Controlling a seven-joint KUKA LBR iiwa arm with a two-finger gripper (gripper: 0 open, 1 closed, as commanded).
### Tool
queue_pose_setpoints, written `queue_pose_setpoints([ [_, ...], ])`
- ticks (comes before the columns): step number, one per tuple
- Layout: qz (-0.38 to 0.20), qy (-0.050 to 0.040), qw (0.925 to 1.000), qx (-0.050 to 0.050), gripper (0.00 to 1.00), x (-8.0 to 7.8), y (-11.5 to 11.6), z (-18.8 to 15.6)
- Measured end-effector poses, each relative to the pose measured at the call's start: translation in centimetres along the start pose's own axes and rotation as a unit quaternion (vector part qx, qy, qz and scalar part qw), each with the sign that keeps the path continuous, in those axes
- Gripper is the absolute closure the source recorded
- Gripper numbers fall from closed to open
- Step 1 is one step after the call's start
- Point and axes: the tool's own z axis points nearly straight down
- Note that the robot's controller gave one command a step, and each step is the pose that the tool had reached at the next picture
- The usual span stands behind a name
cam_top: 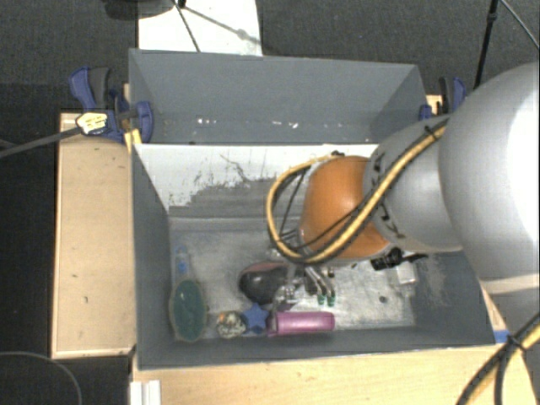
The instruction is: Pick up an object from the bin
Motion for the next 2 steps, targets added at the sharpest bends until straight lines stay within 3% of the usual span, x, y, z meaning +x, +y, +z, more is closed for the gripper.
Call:
queue_pose_setpoints([
  [1, -0.097, 0.0107, 0.9952, 0.001, 1.00, -3.6, 0.0, -10.6],
  [2, -0.096, 0.0095, 0.9953, 0.001, 1.00, -3.8, -1.0, -26.0],
])
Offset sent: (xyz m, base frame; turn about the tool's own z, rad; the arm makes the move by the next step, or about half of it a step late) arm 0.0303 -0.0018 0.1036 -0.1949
